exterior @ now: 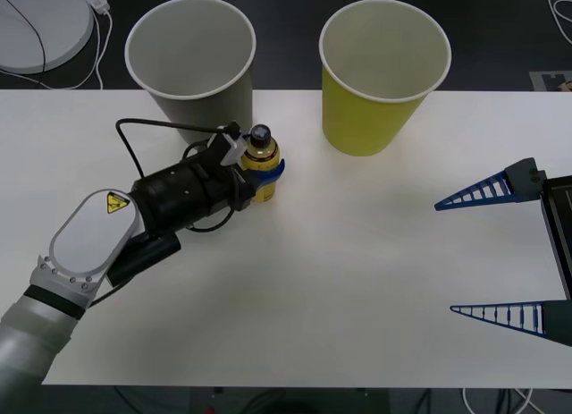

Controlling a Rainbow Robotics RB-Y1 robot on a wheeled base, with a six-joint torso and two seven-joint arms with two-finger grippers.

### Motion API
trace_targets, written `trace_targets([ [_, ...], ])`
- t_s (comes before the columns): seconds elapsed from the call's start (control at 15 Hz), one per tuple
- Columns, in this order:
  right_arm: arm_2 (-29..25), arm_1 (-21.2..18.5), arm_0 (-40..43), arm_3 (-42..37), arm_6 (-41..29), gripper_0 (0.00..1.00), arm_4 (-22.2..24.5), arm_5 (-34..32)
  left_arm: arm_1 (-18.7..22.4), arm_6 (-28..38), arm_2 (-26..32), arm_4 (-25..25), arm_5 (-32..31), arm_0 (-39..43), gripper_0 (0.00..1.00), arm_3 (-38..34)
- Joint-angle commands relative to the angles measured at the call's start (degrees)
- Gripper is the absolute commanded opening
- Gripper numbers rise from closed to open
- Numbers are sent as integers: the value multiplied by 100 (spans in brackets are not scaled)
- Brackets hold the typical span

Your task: Put the can into the green bin and the plastic bottle into the gray bin

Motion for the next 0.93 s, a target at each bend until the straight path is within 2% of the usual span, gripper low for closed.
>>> trace_targets([
  [0.07,0,0,0,0,0,100,0,0,91,58,-21,45,-2,15,0,-46],
  [0.67,0,0,0,0,0,100,0,0,302,400,-38,115,314,604,0,-741],
  [0.93,0,0,0,0,0,100,0,0,565,1446,-38,-588,420,877,0,-1347],
])
